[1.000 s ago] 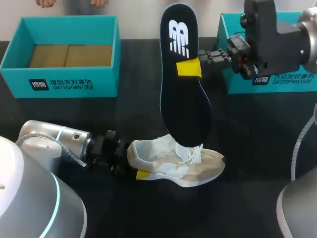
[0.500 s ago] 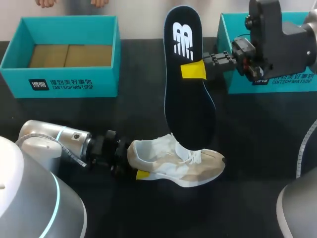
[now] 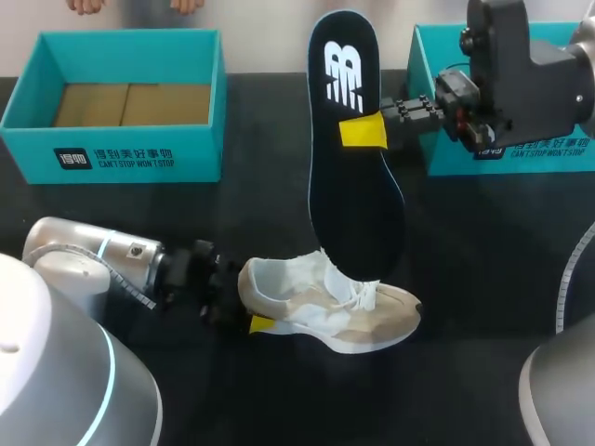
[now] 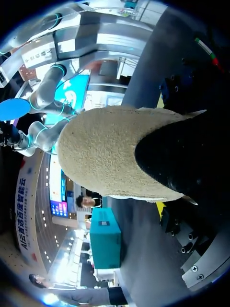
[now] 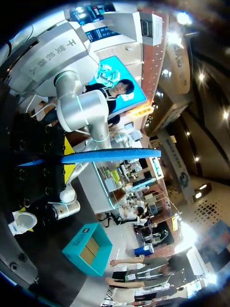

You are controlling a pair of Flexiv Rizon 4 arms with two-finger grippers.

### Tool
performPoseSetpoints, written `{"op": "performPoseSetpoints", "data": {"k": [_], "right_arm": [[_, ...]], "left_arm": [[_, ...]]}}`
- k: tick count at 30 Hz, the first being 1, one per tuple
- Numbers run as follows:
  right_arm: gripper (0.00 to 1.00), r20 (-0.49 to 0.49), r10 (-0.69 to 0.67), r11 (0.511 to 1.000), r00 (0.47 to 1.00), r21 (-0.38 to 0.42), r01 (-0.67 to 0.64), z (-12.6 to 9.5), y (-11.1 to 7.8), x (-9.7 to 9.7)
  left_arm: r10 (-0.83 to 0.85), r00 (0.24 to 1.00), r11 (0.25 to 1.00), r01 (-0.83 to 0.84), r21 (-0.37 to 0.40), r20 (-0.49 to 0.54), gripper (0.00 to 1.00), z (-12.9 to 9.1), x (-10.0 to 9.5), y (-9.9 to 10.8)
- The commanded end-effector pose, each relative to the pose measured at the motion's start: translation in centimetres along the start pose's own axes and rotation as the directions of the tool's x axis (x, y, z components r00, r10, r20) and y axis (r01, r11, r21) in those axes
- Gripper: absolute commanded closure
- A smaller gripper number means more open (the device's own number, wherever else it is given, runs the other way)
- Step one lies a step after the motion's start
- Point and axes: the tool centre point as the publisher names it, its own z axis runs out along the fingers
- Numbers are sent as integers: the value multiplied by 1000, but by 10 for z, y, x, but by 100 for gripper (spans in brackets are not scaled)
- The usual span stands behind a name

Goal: Take the shoe out of the shoebox, open the shoe tongue, remove and reinsert the insole, then place the shoe into the shoebox

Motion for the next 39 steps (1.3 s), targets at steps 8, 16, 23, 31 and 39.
{"op": "performPoseSetpoints", "data": {"k": [8, 16, 23, 31, 39], "right_arm": [[100, -2, 1, 1000, 1000, 5, -1, 5, 3, -3], [100, -2, 1, 1000, 1000, 5, -1, 5, 3, -3], [100, -2, 1, 1000, 1000, 5, -1, 5, 3, -3], [100, -2, 1, 1000, 1000, 5, -1, 5, 3, -3], [100, -2, 1, 1000, 1000, 5, -1, 5, 3, -3]], "left_arm": [[26, 998, 998, -23, -60, 55, 0, -22, 10, -3], [44, 995, 989, -31, -142, 93, 0, -40, 11, -3], [69, 985, 944, -14, -329, 155, 0, -56, 10, -3], [142, 979, 885, -60, -462, 144, 0, -63, 13, -14], [142, 979, 885, -60, -462, 144, 0, -63, 13, -14]]}}
